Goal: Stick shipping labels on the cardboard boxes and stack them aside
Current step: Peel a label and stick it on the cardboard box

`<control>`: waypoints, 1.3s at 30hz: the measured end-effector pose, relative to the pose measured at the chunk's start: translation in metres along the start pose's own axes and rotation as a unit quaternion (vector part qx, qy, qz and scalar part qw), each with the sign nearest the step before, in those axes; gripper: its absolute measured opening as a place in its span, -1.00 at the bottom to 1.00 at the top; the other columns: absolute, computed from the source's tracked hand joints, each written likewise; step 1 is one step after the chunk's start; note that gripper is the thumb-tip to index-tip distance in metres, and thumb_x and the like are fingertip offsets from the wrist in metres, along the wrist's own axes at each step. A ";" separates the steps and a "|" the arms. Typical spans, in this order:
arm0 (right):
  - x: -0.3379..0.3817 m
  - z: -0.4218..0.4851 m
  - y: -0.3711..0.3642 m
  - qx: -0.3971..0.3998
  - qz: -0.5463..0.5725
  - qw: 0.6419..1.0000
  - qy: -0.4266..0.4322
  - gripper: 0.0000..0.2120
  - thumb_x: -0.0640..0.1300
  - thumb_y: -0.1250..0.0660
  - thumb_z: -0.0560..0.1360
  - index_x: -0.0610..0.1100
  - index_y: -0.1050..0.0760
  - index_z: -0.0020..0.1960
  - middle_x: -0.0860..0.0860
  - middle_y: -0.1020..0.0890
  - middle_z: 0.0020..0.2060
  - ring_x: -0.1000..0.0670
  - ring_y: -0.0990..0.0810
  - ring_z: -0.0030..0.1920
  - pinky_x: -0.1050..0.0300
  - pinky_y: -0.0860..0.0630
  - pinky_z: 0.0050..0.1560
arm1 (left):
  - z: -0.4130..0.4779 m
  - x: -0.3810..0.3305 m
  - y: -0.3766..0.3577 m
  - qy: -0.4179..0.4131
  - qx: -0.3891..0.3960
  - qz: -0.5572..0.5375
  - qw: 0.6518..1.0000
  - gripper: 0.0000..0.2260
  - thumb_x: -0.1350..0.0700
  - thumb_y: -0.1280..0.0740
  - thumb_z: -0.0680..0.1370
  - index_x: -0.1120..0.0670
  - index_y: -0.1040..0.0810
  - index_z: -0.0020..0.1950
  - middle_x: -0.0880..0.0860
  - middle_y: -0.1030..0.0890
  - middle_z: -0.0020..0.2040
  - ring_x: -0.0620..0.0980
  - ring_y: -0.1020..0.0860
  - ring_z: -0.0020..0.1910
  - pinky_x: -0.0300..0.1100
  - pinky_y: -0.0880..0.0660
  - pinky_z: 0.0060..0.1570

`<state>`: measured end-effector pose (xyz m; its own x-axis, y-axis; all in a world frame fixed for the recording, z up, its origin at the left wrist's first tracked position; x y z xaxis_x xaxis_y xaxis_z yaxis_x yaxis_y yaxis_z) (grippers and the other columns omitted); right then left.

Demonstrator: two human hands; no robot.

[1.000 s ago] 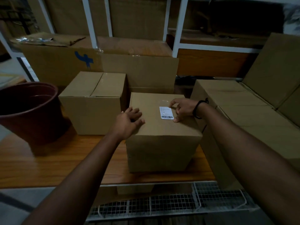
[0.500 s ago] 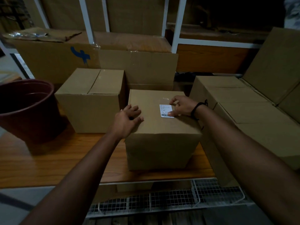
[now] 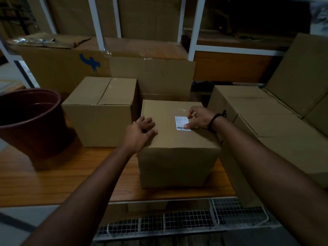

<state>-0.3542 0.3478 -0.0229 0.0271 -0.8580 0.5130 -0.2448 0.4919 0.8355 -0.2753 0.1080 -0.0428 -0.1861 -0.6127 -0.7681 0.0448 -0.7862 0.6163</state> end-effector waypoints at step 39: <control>0.051 0.014 -0.010 0.184 -0.216 0.957 0.067 -0.44 -0.10 -0.53 0.39 0.14 -0.34 0.26 0.03 -0.51 -0.11 0.04 -0.47 -0.17 0.16 -0.41 -0.26 | 0.001 0.011 -0.002 0.015 0.000 0.008 1.000 -0.61 -0.08 -0.34 0.57 -0.06 -0.49 0.39 -0.11 -0.31 0.52 -0.10 -0.12 0.55 0.09 -0.10 0.52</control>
<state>-0.3639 0.2968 -0.0077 0.3197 -0.9309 0.1768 -0.5062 -0.0101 0.8624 -0.2783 0.1029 -0.0518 -0.1553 -0.6280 -0.7625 0.0476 -0.7758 0.6292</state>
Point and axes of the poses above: each hand's wrist, its own z-axis towards the middle knuckle, its own y-axis out of the back of the hand, x = y × z, the point moved 8 cm from there along z, towards the middle knuckle
